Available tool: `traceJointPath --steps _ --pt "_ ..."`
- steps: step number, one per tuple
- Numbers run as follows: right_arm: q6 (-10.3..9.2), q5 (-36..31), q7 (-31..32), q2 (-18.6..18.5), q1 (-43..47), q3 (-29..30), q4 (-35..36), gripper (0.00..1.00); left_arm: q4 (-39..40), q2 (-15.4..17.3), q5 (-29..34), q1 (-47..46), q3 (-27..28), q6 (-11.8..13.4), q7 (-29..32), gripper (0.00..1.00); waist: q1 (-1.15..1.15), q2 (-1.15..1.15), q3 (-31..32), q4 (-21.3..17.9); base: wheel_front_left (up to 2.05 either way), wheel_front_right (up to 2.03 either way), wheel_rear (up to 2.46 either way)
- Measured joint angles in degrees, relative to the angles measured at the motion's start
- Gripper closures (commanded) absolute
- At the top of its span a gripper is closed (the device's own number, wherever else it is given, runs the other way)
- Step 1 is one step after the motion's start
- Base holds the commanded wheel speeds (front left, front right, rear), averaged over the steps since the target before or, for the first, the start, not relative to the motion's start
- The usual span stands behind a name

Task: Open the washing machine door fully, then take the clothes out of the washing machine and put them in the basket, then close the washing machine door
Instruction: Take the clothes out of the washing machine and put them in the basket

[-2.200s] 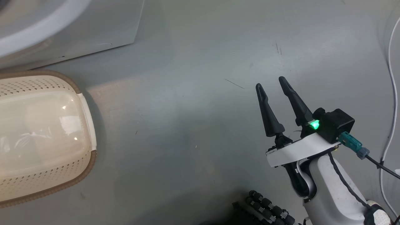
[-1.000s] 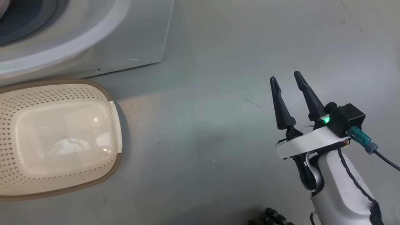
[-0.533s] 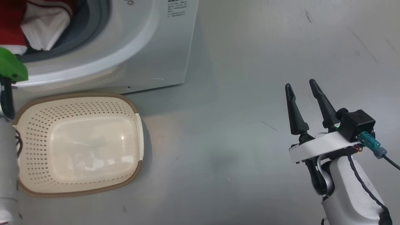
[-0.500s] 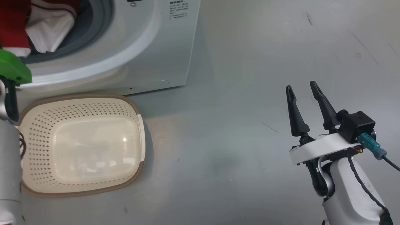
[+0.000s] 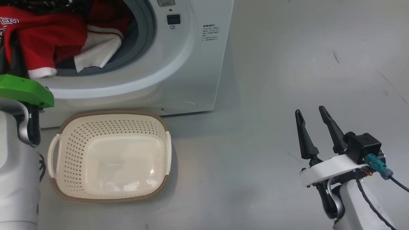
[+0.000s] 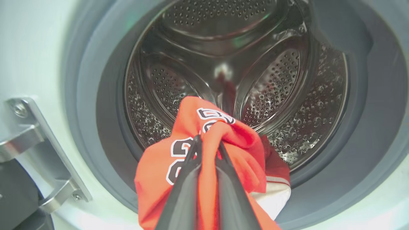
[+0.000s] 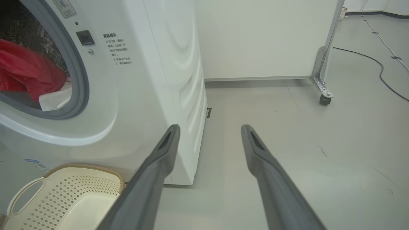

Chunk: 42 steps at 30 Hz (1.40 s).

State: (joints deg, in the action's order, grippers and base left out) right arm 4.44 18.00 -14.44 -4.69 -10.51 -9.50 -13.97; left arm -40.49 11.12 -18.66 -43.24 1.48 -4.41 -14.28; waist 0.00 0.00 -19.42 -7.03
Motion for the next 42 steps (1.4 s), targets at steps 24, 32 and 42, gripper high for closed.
traceJointPath --steps 24,32,42 --pt "0.18 -0.25 0.00 0.12 2.83 1.27 0.63 0.00 22.32 -2.78 0.70 7.16 -0.05 -1.92 -0.43 1.00 0.00 0.00 5.61 4.63 0.00 0.00 0.00" --pt "0.20 -0.51 0.00 0.14 2.92 1.25 1.24 0.00 23.81 -3.22 1.19 11.93 -1.59 -1.99 -0.43 1.00 0.00 0.00 5.39 4.90 0.00 0.00 0.00" --pt "0.54 -0.96 0.00 0.23 2.94 0.71 1.83 0.00 22.74 -3.23 2.38 17.70 -4.85 -2.45 -0.43 1.00 0.00 0.00 3.19 4.71 0.00 0.00 0.00"
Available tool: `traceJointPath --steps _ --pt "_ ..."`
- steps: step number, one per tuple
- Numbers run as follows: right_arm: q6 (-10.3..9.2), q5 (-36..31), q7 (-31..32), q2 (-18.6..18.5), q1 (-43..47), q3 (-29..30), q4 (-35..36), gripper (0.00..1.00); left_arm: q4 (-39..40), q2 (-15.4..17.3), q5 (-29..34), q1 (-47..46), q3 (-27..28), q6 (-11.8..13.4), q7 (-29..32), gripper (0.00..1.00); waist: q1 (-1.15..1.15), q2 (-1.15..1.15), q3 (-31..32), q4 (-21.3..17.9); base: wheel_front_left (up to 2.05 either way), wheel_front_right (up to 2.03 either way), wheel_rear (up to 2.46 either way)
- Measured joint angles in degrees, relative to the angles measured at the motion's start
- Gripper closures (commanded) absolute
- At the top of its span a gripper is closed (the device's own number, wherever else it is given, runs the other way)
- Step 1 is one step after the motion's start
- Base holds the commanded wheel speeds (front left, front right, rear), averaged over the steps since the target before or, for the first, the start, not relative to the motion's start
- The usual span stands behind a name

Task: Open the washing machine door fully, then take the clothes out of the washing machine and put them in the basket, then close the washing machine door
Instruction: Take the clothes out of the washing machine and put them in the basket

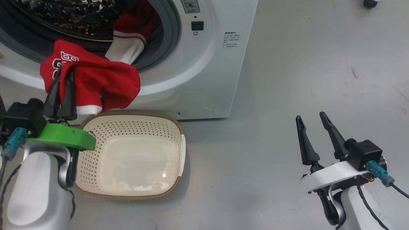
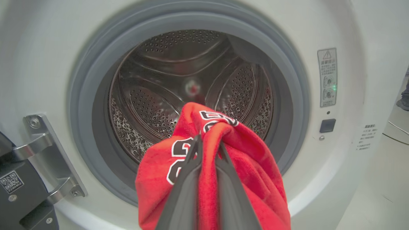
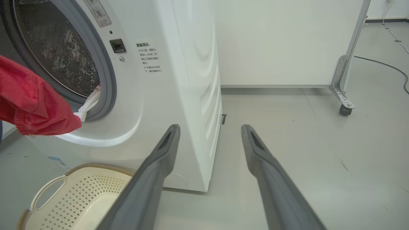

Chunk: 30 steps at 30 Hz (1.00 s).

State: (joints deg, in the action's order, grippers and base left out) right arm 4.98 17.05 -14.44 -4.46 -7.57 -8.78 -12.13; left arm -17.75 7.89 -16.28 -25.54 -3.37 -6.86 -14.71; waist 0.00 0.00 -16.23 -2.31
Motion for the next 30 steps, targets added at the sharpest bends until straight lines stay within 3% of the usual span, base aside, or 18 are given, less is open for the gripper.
traceJointPath --steps 11,30 --pt "0.26 -0.18 0.00 0.24 -0.38 -1.04 0.79 0.00 -5.69 0.31 1.60 6.15 -2.57 -0.01 0.55 1.00 0.00 0.00 -3.49 -1.28 0.00 0.00 0.00" --pt "0.51 -1.01 0.00 0.86 -4.50 -2.92 2.54 0.00 -16.77 4.63 5.37 4.54 -5.66 -0.02 6.20 1.00 0.00 0.00 -12.61 -6.42 0.00 0.00 0.00"
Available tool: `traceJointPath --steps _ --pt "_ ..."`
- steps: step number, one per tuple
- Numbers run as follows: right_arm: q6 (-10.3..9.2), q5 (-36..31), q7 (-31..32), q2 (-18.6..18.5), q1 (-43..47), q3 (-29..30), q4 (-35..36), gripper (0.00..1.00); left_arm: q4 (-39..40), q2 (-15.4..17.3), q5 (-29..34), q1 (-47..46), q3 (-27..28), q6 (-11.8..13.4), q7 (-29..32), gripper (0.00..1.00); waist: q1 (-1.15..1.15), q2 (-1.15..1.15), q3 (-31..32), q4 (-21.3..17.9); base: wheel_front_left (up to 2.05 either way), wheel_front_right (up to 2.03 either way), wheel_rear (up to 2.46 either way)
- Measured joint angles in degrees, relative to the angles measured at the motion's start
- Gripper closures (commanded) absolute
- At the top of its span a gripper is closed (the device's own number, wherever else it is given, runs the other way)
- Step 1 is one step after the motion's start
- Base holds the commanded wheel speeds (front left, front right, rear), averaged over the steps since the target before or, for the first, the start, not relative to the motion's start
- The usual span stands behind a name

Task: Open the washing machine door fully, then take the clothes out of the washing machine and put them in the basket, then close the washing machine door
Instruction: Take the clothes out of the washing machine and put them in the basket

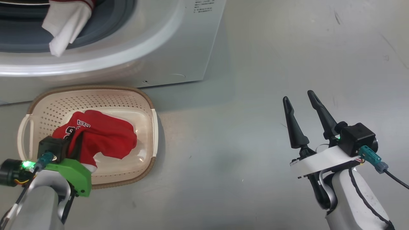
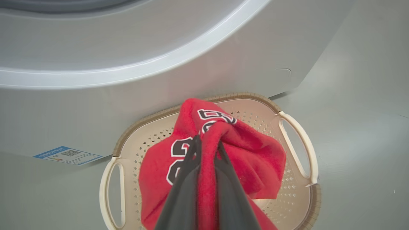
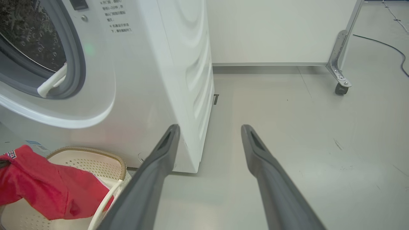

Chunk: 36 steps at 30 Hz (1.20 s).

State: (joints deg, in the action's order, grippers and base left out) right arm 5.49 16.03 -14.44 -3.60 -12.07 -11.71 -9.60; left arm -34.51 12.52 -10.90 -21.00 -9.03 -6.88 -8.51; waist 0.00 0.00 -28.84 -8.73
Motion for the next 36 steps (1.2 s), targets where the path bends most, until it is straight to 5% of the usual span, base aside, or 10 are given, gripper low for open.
traceJointPath --steps 15,29,30,31,32,36 --pt "0.14 0.01 0.00 0.48 -2.05 -0.57 0.44 0.00 -5.98 2.69 0.55 -5.04 1.40 0.01 1.46 1.00 0.00 0.00 -6.35 -5.34 0.00 0.00 0.00" --pt "0.41 0.02 0.00 0.78 -3.10 0.19 0.42 0.00 -11.49 2.01 0.58 -8.17 0.86 0.02 1.37 1.00 0.00 0.00 -8.57 -7.37 0.00 0.00 0.00" --pt "0.40 0.02 0.00 0.78 -3.23 0.26 0.42 0.00 -11.73 1.80 0.58 -8.39 0.89 0.02 1.36 0.92 0.00 0.00 -8.59 -7.30 0.00 0.00 0.00" --pt "0.40 0.02 0.00 0.78 -3.35 0.32 0.42 0.00 -12.03 1.58 0.58 -8.59 0.92 0.02 1.32 0.17 0.00 0.00 -8.60 -7.22 0.00 0.00 0.00" --pt "0.38 0.02 0.00 0.78 -3.46 0.36 0.42 0.00 -12.47 1.42 0.58 -8.78 0.97 0.02 1.29 0.00 0.00 0.00 -8.61 -7.13 0.00 0.00 0.00" --pt "-0.08 0.02 0.00 0.79 -3.85 1.45 0.36 0.00 -14.95 0.37 0.30 -9.29 1.15 0.03 1.32 0.00 0.00 0.00 -8.42 -6.55 0.00 0.00 0.00"
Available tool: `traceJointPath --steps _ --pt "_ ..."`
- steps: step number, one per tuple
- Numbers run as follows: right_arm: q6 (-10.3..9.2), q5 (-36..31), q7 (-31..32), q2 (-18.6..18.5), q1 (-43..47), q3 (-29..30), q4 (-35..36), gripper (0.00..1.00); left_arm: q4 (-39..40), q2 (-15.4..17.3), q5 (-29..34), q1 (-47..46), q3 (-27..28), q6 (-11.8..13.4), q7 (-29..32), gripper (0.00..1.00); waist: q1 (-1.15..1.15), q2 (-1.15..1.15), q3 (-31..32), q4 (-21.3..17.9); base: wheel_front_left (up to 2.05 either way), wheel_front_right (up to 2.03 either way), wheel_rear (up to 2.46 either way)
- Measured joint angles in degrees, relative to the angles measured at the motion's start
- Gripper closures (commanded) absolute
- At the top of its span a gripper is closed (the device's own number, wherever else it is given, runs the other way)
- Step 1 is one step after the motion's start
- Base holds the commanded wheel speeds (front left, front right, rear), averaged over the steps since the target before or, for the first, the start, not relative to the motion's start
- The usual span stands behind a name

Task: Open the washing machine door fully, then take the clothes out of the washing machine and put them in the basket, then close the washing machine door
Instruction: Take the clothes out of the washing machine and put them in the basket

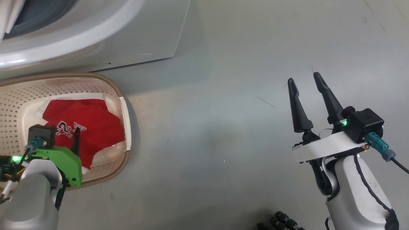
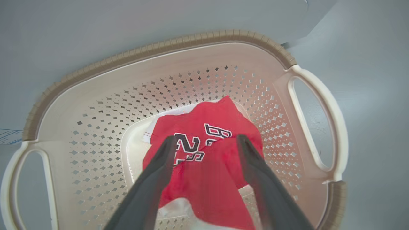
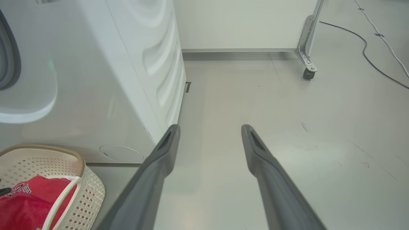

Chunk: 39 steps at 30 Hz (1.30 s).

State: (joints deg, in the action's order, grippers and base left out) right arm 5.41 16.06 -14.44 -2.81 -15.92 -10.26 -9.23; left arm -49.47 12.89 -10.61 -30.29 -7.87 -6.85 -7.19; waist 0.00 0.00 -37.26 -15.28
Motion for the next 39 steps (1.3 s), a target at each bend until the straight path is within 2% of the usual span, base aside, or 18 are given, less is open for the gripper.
traceJointPath --steps 13,23,31,39 --pt "0.01 -0.78 0.00 -0.11 -0.04 2.23 -0.83 0.00 -2.01 -4.97 -1.99 -0.84 0.57 0.02 -6.08 0.00 0.00 0.00 4.33 3.47 0.00 0.00 0.00" --pt "0.04 -1.16 0.00 -1.67 0.38 4.56 -2.08 0.00 2.36 -8.54 -2.67 -1.65 0.47 0.00 -7.57 0.00 0.00 0.00 9.76 7.89 0.00 0.00 0.00" --pt "0.04 -1.15 0.00 -2.13 3.38 6.32 -2.57 0.00 13.95 -9.21 -3.34 -0.58 2.12 -0.01 -7.51 0.00 0.00 0.00 14.88 11.95 0.00 0.00 0.00" --pt "0.07 -1.14 0.00 -2.14 6.55 6.69 -2.60 0.00 22.19 -10.03 -2.67 6.12 1.89 -0.01 -7.50 0.00 0.00 0.00 19.83 15.76 0.00 0.00 0.00"
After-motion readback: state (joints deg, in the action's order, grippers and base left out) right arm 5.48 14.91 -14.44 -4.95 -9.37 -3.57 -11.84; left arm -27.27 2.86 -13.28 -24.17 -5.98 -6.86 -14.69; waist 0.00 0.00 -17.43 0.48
